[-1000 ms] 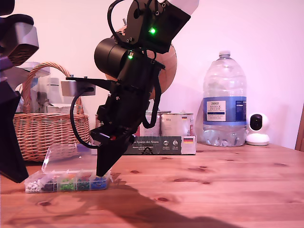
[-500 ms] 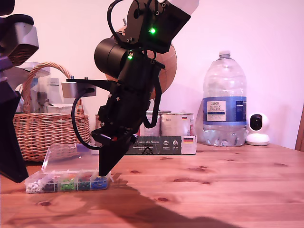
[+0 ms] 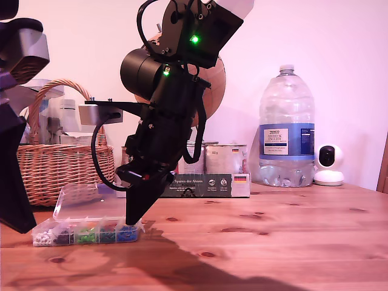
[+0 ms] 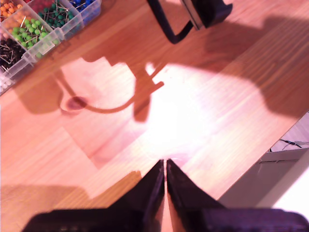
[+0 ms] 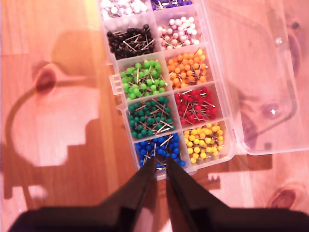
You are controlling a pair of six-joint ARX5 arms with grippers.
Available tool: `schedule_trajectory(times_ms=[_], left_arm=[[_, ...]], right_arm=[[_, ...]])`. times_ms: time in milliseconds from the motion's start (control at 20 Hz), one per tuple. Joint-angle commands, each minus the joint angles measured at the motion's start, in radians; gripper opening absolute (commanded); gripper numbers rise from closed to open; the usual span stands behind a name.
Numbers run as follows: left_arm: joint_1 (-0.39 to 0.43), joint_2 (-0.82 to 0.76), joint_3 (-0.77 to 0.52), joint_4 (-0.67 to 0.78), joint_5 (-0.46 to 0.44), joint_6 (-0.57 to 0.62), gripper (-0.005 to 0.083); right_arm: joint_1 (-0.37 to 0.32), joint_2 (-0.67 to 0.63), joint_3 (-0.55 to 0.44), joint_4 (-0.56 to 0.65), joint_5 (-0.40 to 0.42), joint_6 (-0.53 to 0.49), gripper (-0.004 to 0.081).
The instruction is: Sort the loose pins on the table into their correct compartments
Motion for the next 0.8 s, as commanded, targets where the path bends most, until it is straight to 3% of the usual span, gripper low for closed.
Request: schedule_trajectory(times_ms=[0, 650, 750], left_arm=[[0.002, 0.003, -0.014, 0.005, 0.001, -0.006, -0.0021], [0.002, 0.003, -0.014, 0.009, 0.001, -0.006, -0.0021], [0.002, 0.003, -0.014, 0.021, 0.001, -0.005, -0.0021]], right_arm=[[0.003, 0.002, 0.0, -0.008, -0.002, 0.004, -0.0013], [0.003, -0.031, 0.093, -0.08, -0.01, 0.058, -0.0013], [0.003, -0.04, 0.098, -0.112, -0.011, 0.109, -0.0013]])
